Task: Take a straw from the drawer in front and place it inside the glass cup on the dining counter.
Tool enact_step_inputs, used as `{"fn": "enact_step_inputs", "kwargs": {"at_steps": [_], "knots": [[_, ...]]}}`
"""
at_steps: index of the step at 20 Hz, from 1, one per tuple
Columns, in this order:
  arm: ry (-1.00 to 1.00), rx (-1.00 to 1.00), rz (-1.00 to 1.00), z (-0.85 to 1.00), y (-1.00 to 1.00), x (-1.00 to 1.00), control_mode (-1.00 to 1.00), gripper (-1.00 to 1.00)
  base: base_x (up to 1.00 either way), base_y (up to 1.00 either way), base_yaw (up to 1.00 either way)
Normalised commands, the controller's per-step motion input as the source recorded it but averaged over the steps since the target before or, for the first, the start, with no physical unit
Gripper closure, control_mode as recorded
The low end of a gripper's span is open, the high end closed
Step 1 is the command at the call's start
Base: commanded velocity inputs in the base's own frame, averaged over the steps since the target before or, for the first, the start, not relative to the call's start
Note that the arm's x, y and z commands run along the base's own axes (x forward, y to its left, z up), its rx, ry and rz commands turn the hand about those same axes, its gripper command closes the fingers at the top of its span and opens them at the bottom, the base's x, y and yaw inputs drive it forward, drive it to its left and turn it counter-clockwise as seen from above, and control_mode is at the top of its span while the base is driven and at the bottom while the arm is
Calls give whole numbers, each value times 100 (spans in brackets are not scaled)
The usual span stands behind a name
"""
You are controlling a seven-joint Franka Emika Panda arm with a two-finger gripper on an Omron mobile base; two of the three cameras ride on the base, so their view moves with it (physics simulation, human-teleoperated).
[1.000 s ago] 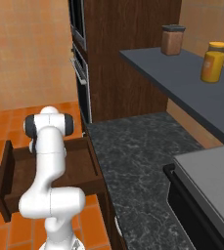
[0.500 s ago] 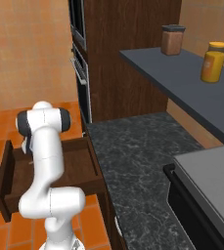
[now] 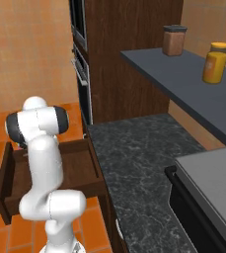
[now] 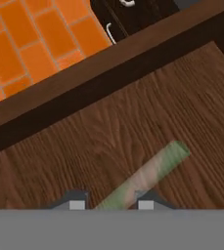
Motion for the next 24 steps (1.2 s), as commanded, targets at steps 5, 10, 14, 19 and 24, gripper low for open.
{"fn": "enact_step_inputs", "kwargs": {"at_steps": [5, 10, 14, 19, 24], "knots": [[-19, 0, 1, 100, -8, -22, -100, 100, 0, 0, 0], [-16, 2, 5, 100, -23, -43, -100, 100, 0, 0, 0], [-4, 12, 6, 100, -26, -38, -100, 100, 0, 0, 0], [0, 13, 1, 100, -30, -17, -100, 100, 0, 0, 0], [0, 7, 0, 97, -30, -49, -100, 100, 0, 0, 0]]}}
